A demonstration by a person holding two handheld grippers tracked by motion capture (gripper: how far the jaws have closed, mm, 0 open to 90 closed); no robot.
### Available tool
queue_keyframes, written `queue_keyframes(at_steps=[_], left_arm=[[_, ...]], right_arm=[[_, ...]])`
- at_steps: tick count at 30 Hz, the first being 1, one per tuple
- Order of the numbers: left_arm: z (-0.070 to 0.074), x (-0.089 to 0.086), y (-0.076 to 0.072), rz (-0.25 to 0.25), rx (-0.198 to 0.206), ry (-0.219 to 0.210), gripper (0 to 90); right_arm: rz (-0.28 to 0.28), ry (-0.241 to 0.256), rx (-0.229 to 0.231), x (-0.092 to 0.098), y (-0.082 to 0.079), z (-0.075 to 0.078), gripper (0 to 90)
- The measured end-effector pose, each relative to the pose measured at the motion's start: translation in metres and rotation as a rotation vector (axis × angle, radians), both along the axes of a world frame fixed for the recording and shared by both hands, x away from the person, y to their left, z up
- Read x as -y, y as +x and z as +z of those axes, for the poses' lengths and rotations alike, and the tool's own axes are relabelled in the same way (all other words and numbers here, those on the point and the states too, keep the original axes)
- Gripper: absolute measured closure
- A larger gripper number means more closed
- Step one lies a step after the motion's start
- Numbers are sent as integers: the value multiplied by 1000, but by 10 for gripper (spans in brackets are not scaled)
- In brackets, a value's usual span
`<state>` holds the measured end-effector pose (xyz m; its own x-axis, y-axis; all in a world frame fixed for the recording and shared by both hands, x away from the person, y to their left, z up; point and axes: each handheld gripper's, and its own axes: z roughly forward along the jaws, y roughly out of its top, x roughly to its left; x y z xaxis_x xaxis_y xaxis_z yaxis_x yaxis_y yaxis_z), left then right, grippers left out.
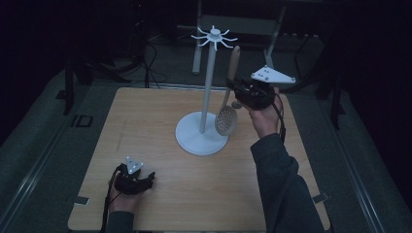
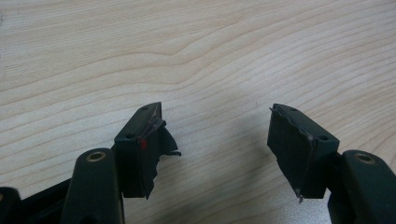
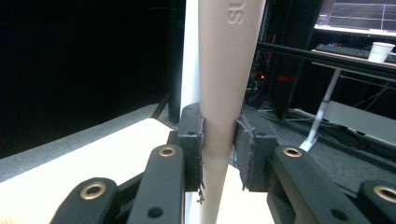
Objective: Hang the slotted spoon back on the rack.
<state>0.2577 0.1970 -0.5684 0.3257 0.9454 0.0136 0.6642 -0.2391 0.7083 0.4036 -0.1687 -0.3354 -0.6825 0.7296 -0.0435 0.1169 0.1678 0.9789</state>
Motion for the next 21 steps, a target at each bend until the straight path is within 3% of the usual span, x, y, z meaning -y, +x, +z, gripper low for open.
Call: queue_keyframes(at_steps=[21], left_arm=[[0,-2,-1,7,-2,1,364]], right_arm=[[1,-2,-17,-11,7,6,733]])
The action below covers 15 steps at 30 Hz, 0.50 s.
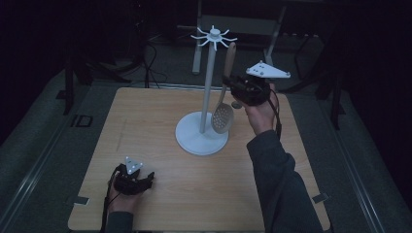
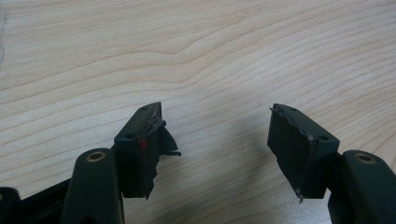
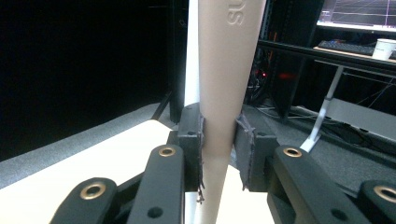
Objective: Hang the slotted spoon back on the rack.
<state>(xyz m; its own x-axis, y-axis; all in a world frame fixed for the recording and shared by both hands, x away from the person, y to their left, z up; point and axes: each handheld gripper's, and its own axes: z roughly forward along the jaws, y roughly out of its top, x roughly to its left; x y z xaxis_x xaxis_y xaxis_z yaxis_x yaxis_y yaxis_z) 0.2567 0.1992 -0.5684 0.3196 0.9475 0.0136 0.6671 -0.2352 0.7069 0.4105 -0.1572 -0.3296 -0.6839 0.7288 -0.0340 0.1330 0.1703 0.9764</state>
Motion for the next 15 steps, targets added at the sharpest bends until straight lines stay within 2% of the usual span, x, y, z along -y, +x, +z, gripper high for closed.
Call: queue_keyframes(at_steps=[15], left_arm=[[0,0,0,-4,-2,-1,363]], right_arm=[[-16,-2,-14,-8,5,0,730]])
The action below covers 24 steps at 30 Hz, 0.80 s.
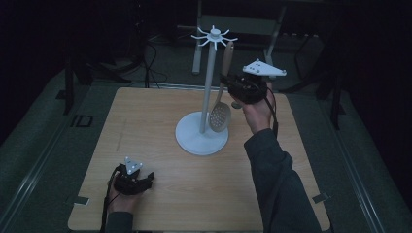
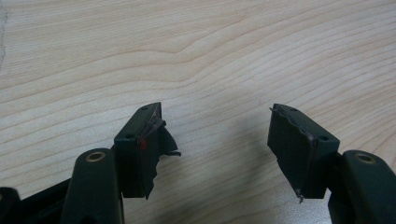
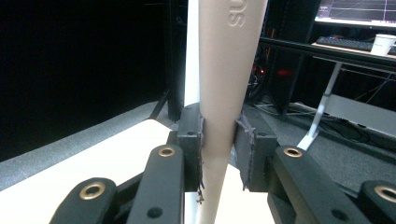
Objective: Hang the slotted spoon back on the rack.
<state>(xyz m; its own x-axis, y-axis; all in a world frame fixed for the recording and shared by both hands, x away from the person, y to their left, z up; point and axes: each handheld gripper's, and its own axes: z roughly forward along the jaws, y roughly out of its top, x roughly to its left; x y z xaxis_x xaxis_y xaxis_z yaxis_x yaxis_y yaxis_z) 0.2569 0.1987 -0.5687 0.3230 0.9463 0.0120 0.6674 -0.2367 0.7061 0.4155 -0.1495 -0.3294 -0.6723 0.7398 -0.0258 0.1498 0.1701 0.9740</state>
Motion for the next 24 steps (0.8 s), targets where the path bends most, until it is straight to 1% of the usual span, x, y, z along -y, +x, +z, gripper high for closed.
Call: queue_keyframes(at_steps=[9,15,19,21,24], left_arm=[[0,1,0,1,1,-4,363],[0,1,0,0,2,-2,363],[0,1,0,-1,0,-2,363],[0,1,0,0,1,-3,363],[0,1,0,0,1,-3,363]], right_arm=[[-11,-9,-11,-7,4,0,727],[-11,-33,-13,-9,5,-3,720],[-10,-24,-5,-8,4,-4,715],[-10,-22,-1,-7,3,-4,698],[-7,-3,12,-4,1,-2,622]])
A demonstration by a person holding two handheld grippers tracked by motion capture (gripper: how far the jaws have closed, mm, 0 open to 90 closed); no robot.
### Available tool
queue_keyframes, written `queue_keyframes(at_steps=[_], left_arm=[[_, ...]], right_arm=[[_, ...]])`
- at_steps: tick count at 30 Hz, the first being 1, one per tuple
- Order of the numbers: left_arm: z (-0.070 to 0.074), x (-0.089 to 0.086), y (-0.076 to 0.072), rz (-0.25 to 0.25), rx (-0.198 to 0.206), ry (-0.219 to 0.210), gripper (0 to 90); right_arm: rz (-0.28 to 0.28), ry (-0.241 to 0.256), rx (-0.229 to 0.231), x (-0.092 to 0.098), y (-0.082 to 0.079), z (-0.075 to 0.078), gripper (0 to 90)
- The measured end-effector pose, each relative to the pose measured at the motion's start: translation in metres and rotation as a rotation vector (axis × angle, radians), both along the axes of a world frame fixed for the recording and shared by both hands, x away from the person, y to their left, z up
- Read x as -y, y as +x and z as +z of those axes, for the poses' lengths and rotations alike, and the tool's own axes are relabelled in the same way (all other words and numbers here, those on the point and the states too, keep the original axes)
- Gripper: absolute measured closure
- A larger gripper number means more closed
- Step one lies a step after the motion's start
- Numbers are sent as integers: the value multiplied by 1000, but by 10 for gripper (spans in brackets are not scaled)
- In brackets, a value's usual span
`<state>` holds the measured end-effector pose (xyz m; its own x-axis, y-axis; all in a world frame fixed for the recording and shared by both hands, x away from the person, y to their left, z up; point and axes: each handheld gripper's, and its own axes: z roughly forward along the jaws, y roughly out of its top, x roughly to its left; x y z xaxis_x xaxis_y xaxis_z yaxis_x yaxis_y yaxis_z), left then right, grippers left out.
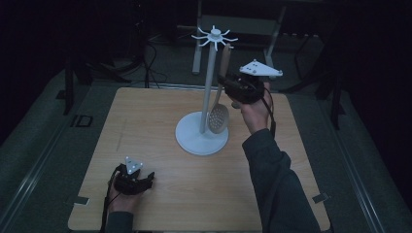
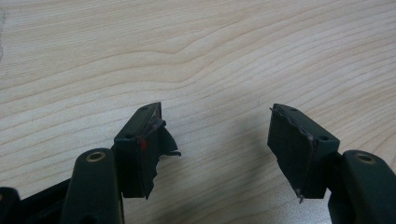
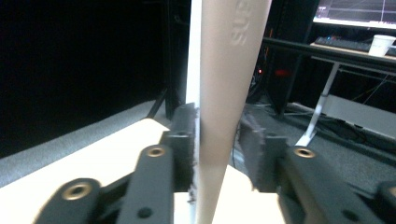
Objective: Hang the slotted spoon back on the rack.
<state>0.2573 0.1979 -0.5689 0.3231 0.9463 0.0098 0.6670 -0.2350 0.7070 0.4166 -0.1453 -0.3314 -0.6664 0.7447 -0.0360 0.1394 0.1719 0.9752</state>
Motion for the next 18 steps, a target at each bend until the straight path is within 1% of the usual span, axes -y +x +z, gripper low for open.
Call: queue_keyframes(at_steps=[4,7,12,18], left_arm=[[0,0,0,1,1,0,363],[0,0,0,0,0,1,363],[0,0,0,1,2,-1,363],[0,0,0,-1,0,1,363]], right_arm=[[-4,-9,18,2,-3,3,539],[-8,-16,16,3,-4,4,493],[-38,-46,22,4,-7,3,386],[-69,-46,-6,10,-8,-1,279]])
